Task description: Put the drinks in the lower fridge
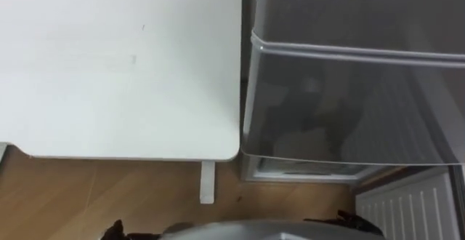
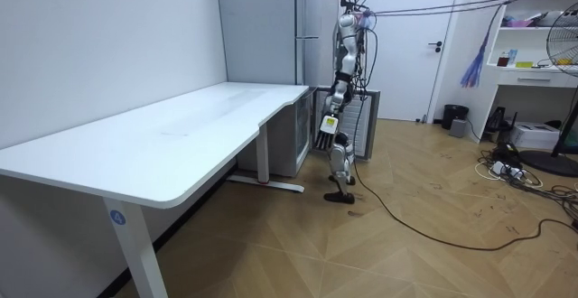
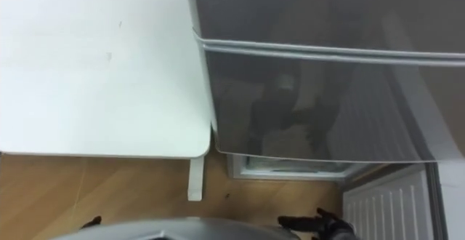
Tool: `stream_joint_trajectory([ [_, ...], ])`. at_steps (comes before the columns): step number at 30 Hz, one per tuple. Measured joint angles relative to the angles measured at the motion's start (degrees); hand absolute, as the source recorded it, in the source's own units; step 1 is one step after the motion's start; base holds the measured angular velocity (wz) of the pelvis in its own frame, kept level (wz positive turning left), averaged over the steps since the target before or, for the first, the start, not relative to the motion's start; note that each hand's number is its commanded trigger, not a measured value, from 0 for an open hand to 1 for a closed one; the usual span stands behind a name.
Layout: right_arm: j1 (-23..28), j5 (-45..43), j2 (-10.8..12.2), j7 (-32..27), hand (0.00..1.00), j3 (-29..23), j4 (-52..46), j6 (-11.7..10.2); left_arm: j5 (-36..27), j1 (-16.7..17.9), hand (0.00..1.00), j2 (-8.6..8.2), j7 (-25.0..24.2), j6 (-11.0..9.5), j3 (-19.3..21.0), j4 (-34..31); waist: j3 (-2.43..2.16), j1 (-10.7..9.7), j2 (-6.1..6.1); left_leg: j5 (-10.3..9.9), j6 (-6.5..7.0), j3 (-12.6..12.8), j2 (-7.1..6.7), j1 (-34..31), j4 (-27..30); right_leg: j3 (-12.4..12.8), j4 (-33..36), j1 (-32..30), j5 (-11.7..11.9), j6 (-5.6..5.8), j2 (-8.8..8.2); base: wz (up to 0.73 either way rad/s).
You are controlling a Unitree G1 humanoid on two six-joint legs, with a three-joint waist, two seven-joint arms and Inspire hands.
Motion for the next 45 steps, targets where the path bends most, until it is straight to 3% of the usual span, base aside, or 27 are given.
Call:
stream_joint_trajectory([
  [3,-0.4,-6.6,-1.1,-3.5,0.0,-3.0,-8.8,0.0,1.1,0.8,0.0,0.19,0.7,-2.4,3.5,-0.1,-0.08,0.2,-0.92,0.0,0.0,0.0,-0.16,0.1,0.3,2.6,2.9,-2.4,-0.3,-0.04,0.05,-0.51],
  [5,-1.0,-8.9,-2.0,-5.7,0.0,-4.5,-15.1,-0.9,1.8,1.0,0.0,0.54,1.2,-2.9,4.8,-0.1,-0.04,-0.2,-1.66,0.0,0.0,0.1,-0.18,0.5,0.3,4.1,3.5,-2.9,-0.2,-0.1,0.06,-0.48],
  [7,-0.7,-12.9,-3.1,-7.7,0.0,-6.2,-18.9,0.3,2.2,0.2,0.0,1.28,1.2,-3.7,5.3,-0.2,0.08,-0.4,-3.01,0.0,0.01,0.6,-0.26,0.7,0.2,5.4,3.7,-3.3,0.0,0.16,0.15,-0.26],
  [11,-0.6,-17.6,-3.4,-11.1,0.0,-9.0,-25.3,1.5,4.9,-0.3,0.0,1.48,0.9,-3.9,6.5,0.0,0.34,-0.9,-3.12,-0.3,0.45,1.7,-0.27,-0.4,0.3,7.7,4.6,-5.8,1.1,0.54,0.4,-0.46],
  [14,-0.5,-18.2,-5.8,-13.0,0.0,-10.3,-33.2,2.0,5.1,-1.0,0.0,2.08,-0.5,-3.9,7.0,0.1,0.37,-2.4,-2.95,-0.9,1.51,3.2,-0.43,-1.9,0.4,9.8,5.9,-8.3,2.0,1.23,0.93,-0.39],
  [16,-1.3,-17.4,-9.4,-16.2,0.0,-11.9,-40.2,0.9,7.1,-1.3,0.0,3.04,-0.8,-3.9,8.8,0.2,0.37,-3.3,-2.9,-1.2,1.98,4.5,-1.07,-2.9,1.1,11.4,6.7,-10.1,2.5,1.96,0.89,-0.4],
  [20,-5.6,-17.2,-11.4,-21.4,0.0,-15.3,-46.1,-1.5,7.1,-1.8,0.0,5.35,-0.7,-4.0,8.8,1.3,0.08,-3.4,-3.53,-1.7,3.16,8.8,-1.28,-3.3,2.1,13.1,6.2,-12.1,4.2,3.09,0.88,-0.54],
  [21,-6.8,-17.7,-12.0,-22.2,0.0,-15.3,-47.9,-2.1,7.1,-1.7,0.0,5.66,-0.5,-4.1,9.0,1.2,-0.17,-2.9,-3.57,-1.6,3.61,11.2,-0.96,-3.6,2.0,13.0,4.0,-12.1,6.2,3.46,0.9,-0.73],
  [22,-7.6,-18.8,-12.0,-23.2,0.0,-15.4,-49.9,-2.4,7.1,-1.7,0.0,5.65,0.1,-4.2,9.7,1.2,-0.56,-2.2,-2.82,-1.5,4.09,15.3,0.66,-4.7,1.7,10.0,2.0,-11.8,8.7,3.28,0.82,-0.75],
  [23,-7.8,-19.1,-12.0,-23.6,0.0,-15.4,-50.6,-2.8,7.1,-1.8,0.0,5.8,0.4,-4.2,9.9,1.1,-0.41,-1.3,-2.78,-1.5,4.17,17.9,1.5,-4.8,1.3,5.9,4.1,-12.3,8.0,2.14,0.62,-0.54],
  [24,-7.6,-19.1,-12.2,-24.6,0.0,-15.5,-50.8,-3.4,7.0,-1.8,0.0,5.73,0.7,-4.2,9.7,1.1,-0.47,-0.9,-2.9,-1.5,4.3,20.7,2.07,-4.1,0.9,-3.3,12.6,-12.5,4.0,0.85,-1.23,-0.35],
  [25,-7.5,-18.8,-12.8,-25.9,0.0,-15.5,-50.3,-3.5,6.8,-1.5,0.0,5.31,0.6,-3.8,9.0,0.7,-0.68,-0.2,-3.28,-1.4,4.49,22.8,1.55,-3.0,0.3,-9.1,19.5,-11.1,0.6,1.42,-3.75,-0.24],
  [26,-7.5,-18.7,-12.9,-26.4,0.0,-15.5,-50.1,-3.5,6.6,-1.7,0.0,5.16,0.5,-3.4,8.6,0.2,-0.77,0.0,-3.51,-1.5,4.59,24.2,1.34,-2.6,0.4,-10.4,22.1,-10.2,-0.7,1.89,-5.05,-0.21],
  [27,-7.6,-18.4,-12.9,-27.1,0.0,-15.3,-50.0,-3.5,6.3,-1.5,0.0,5.02,0.4,-2.5,8.5,-1.0,-0.53,0.3,-4.22,-1.6,4.72,25.8,0.55,-2.4,0.6,-10.7,25.1,-8.3,-2.2,3.24,-7.54,-0.31],
  [28,-7.6,-17.2,-12.9,-27.1,0.0,-15.0,-49.9,-3.5,6.0,-1.6,0.0,5.08,0.5,-1.7,8.6,-2.0,-0.56,1.2,-5.18,-1.6,4.81,27.6,-0.07,-2.6,1.2,-9.8,25.4,-7.1,-2.8,3.96,-10.12,-0.42],
  [29,-7.6,-16.6,-12.9,-27.0,0.0,-14.7,-49.8,-3.5,6.0,-1.5,0.0,5.08,0.6,-1.5,8.7,-2.6,-0.7,1.9,-5.86,-1.7,4.81,28.2,-0.41,-2.9,1.9,-9.5,24.4,-6.9,-3.1,4.6,-11.2,-0.7],
  [30,-7.8,-15.1,-12.9,-26.6,0.0,-14.1,-49.3,-3.3,6.0,-1.7,0.0,4.91,1.0,-1.5,8.7,-2.9,-0.25,3.1,-6.14,-1.6,4.78,26.9,-0.43,-3.8,2.7,-8.1,20.2,-6.7,-3.1,5.01,-11.27,-0.94],
  [31,-8.5,-13.2,-12.9,-26.1,0.0,-12.6,-47.5,-3.3,6.0,-1.4,0.0,4.76,1.1,-1.3,8.7,-2.9,-0.07,3.9,-6.0,-1.6,4.72,20.7,-0.86,-4.9,3.5,-7.1,16.4,-6.1,-2.6,5.26,-10.17,-1.03],
  [32,-8.7,-11.8,-12.9,-25.7,0.0,-12.0,-46.4,-3.1,6.0,-1.1,0.0,4.74,1.1,-1.1,8.7,-2.9,-0.05,4.3,-6.04,-1.5,4.7,17.2,-1.37,-5.4,3.8,-6.8,14.1,-5.5,-2.5,5.28,-9.65,-1.02],
  [33,-8.8,-9.3,-12.9,-24.9,0.0,-11.5,-44.8,-2.5,6.0,-1.0,0.0,4.77,1.1,-0.8,8.7,-2.9,-0.13,4.3,-6.4,-1.5,4.69,12.1,-2.1,-6.4,4.3,-7.1,9.9,-4.0,-2.5,5.33,-8.93,-0.9],
  [34,-8.9,-6.5,-12.9,-24.3,0.0,-11.5,-43.8,-1.5,6.0,-0.9,0.0,4.66,1.0,-0.5,8.7,-2.9,-0.04,4.4,-6.57,-1.5,4.66,10.4,-2.42,-7.1,4.4,-8.0,7.8,-3.5,-2.4,5.58,-9.0,-0.73],
  [37,-8.9,-1.8,-13.0,-22.6,0.0,-11.6,-38.3,-0.3,6.0,-1.7,0.0,4.65,1.1,-0.3,8.6,-3.2,0.05,2.5,-6.49,-1.6,4.73,10.1,-2.42,-8.2,5.5,-9.9,6.3,-3.7,-1.7,6.72,-9.19,-0.27],
  [41,-8.9,3.3,-13.1,-22.0,0.0,-12.8,-31.4,1.8,6.1,-1.5,0.0,4.56,1.5,0.0,8.6,-3.6,0.01,1.6,-6.38,-1.7,5.02,10.0,-2.33,-8.2,4.9,-10.1,5.7,-3.6,-0.9,6.83,-9.05,-0.14],
  [45,-10.0,10.5,-15.8,-21.7,0.0,-14.0,-21.0,2.8,6.1,0.6,0.0,4.62,1.5,1.0,8.7,-5.1,-0.17,1.3,-6.39,-1.6,5.14,9.4,-2.27,-8.2,5.3,-11.0,5.7,-3.2,-0.6,6.78,-9.02,0.05],
])
